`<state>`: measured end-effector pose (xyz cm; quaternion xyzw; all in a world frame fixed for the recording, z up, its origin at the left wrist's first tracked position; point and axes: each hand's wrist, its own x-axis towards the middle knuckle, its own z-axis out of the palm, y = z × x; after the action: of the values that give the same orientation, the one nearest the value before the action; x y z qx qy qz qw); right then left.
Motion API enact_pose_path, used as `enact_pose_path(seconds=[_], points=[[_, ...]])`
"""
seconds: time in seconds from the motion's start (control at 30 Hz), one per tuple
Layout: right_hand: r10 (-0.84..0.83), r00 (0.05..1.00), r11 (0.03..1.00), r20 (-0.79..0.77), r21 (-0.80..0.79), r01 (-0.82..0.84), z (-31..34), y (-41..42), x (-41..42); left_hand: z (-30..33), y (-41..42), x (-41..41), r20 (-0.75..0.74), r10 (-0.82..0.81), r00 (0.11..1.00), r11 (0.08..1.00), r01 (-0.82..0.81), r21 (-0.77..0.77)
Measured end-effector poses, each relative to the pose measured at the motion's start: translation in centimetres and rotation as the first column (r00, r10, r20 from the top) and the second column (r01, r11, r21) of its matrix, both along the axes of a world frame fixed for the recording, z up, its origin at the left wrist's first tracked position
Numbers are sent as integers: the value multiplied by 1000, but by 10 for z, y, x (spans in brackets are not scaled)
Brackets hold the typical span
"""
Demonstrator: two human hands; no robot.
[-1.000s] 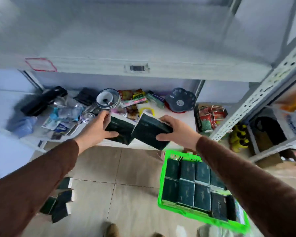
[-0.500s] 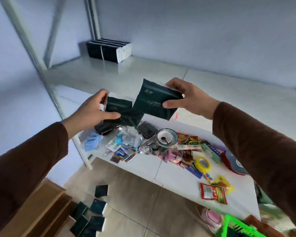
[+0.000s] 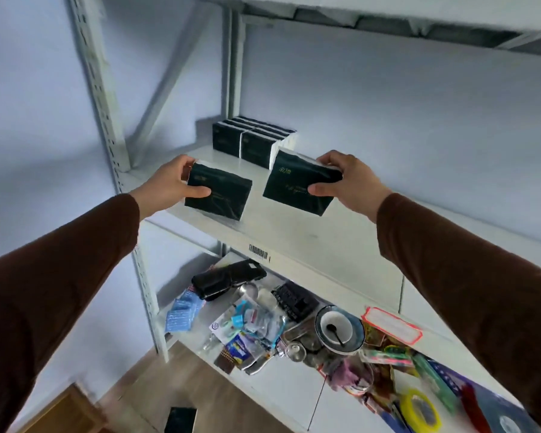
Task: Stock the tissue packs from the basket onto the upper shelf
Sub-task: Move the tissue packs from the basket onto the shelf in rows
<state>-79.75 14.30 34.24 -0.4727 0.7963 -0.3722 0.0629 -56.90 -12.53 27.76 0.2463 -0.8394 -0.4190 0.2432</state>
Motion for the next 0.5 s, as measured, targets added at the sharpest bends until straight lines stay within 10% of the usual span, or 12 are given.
enact_pose_path(seconds=[0.5], points=[[-46,999,998,2,52,46,-23,-168,-105,-14,-200,-122,-120,75,990,994,-65,87]])
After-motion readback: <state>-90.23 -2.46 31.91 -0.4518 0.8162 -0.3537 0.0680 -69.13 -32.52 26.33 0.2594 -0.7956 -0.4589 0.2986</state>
